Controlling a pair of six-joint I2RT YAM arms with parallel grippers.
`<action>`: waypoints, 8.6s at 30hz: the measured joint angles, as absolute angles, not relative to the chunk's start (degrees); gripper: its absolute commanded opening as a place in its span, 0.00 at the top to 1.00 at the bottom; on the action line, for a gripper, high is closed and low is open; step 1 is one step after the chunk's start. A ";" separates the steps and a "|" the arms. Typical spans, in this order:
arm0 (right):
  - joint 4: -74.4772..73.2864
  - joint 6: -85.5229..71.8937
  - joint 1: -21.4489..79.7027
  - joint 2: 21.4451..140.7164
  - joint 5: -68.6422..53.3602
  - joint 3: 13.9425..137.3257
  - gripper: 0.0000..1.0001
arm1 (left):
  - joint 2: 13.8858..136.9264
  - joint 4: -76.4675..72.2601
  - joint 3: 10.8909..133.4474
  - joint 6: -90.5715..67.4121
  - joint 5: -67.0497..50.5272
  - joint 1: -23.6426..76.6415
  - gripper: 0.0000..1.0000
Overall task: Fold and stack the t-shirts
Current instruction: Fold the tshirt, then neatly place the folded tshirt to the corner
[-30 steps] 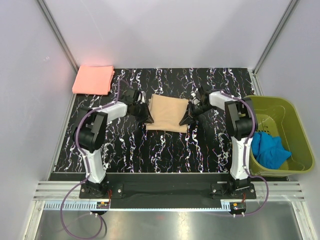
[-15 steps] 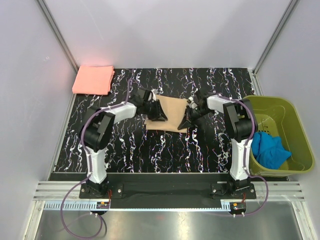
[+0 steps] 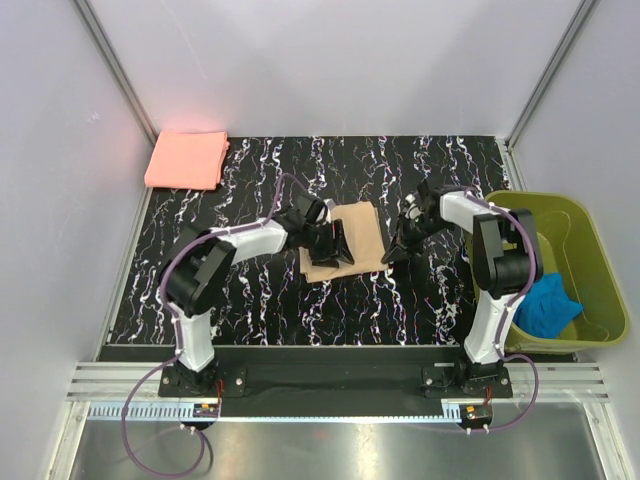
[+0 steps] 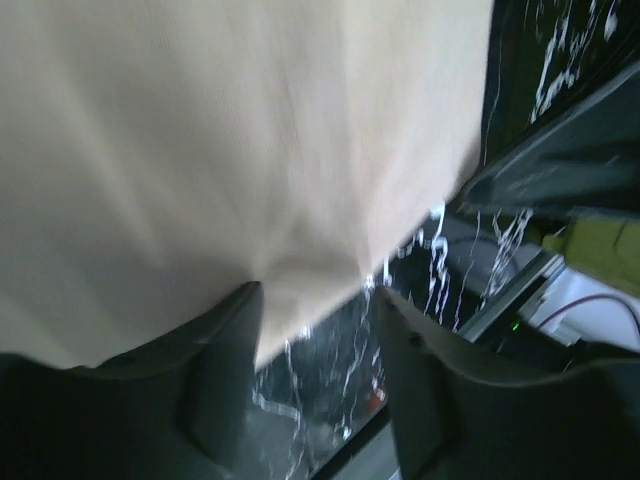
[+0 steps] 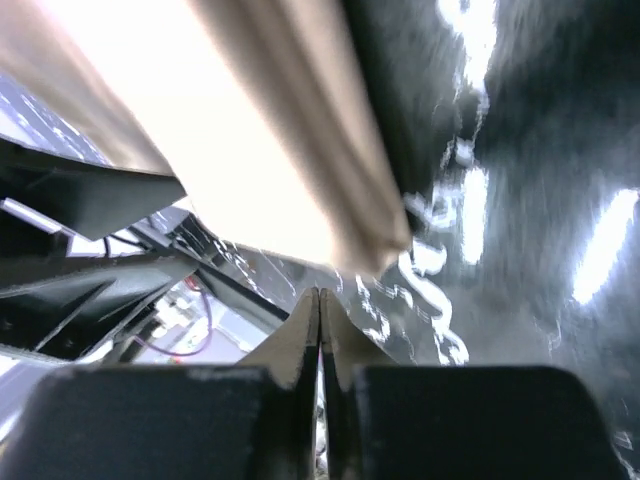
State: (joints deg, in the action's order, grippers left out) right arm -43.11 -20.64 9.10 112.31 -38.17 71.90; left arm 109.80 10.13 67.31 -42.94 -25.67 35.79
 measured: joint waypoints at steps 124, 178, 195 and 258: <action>-0.19 39.13 49.98 97.51 3.92 61.87 1.00 | 111.42 -8.75 57.74 -68.84 -36.86 11.62 0.01; -33.63 -7.05 48.07 65.47 14.46 54.54 0.07 | 121.80 33.06 112.40 -13.19 -13.06 8.36 1.00; -34.33 -5.65 45.50 70.98 14.04 55.11 0.05 | 128.92 38.79 133.84 4.14 -1.34 3.18 1.00; -31.38 -3.99 41.85 77.82 6.90 57.98 0.04 | 128.31 36.27 139.04 8.93 -5.76 -7.86 1.00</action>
